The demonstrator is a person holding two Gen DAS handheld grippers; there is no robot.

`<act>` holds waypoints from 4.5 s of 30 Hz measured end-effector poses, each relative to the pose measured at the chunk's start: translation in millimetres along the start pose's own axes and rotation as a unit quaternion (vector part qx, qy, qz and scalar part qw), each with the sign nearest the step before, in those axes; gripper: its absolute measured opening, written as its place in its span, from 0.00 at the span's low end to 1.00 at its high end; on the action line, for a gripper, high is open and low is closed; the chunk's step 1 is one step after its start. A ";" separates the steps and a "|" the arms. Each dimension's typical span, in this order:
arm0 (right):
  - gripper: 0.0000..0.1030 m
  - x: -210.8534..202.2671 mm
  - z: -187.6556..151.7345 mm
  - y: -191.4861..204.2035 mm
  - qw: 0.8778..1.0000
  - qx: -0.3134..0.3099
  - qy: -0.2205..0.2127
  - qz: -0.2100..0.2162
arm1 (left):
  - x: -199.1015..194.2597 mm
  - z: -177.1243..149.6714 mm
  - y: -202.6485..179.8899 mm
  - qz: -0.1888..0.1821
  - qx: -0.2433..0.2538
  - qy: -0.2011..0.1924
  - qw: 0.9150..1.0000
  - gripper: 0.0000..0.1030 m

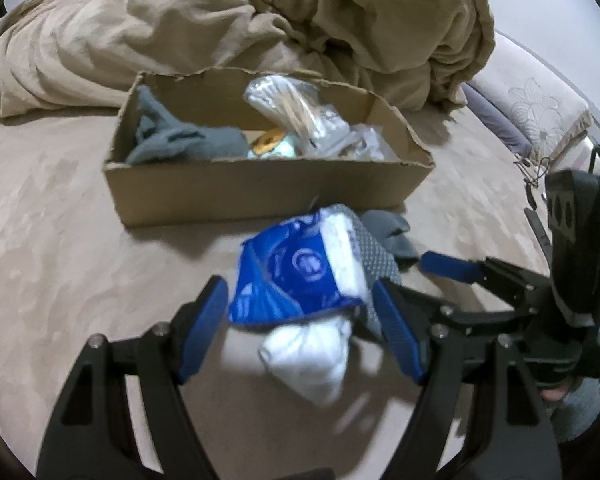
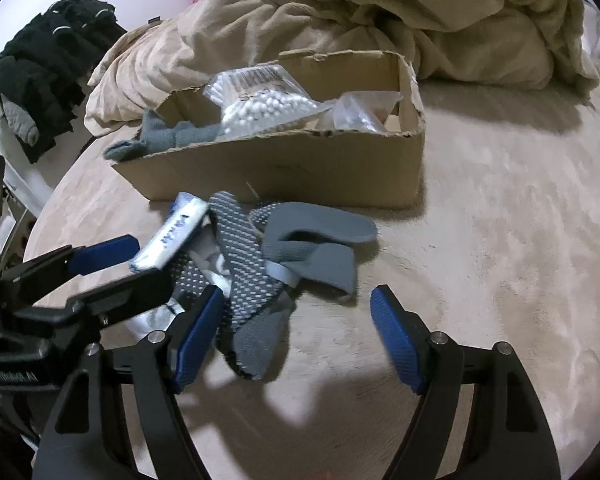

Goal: Organize objects
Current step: 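Grasp the white Vinda tube with the left tool while the right tool grasps the dotted work gloves, then drop the tube into the box with the left tool while the right tool drops the work gloves in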

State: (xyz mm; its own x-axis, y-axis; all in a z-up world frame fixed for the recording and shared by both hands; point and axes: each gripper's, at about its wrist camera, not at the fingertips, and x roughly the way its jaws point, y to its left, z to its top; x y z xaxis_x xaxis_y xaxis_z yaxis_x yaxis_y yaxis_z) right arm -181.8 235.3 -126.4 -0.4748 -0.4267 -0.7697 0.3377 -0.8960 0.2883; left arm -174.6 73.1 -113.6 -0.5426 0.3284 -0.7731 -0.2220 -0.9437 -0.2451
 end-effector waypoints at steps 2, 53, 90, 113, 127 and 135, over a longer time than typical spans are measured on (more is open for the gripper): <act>0.77 2.5 0.2 -2.0 1.000 0.003 -0.001 0.004 | 4.2 3.1 4.4 0.002 -0.007 0.004 1.000 0.74; 0.25 -75.7 -3.4 24.2 0.999 0.011 -0.034 0.027 | -53.0 1.1 33.9 0.027 -0.023 -0.069 0.997 0.11; 0.25 -63.8 112.9 20.7 0.995 -0.023 -0.099 0.022 | -66.9 101.0 33.0 0.003 -0.029 -0.108 0.994 0.12; 0.28 27.6 116.3 -7.1 1.000 0.015 -0.024 -0.009 | 37.0 119.0 73.8 0.036 -0.047 -0.027 0.998 0.28; 0.75 -22.9 104.9 9.4 0.998 0.017 -0.065 -0.009 | -40.3 107.0 53.9 0.027 -0.028 -0.072 0.997 0.69; 0.75 -56.5 87.0 24.3 0.997 0.013 -0.076 -0.008 | -98.5 84.8 44.3 0.019 -0.035 -0.096 0.995 0.73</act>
State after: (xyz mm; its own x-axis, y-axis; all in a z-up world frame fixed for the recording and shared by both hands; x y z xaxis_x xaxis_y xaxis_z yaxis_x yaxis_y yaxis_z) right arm -217.5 226.9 -26.3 -0.5982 -0.4242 -0.6799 0.3088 -0.9049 0.2929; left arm -199.7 2.2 1.4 -0.6954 0.2872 -0.6587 -0.1454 -0.9539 -0.2624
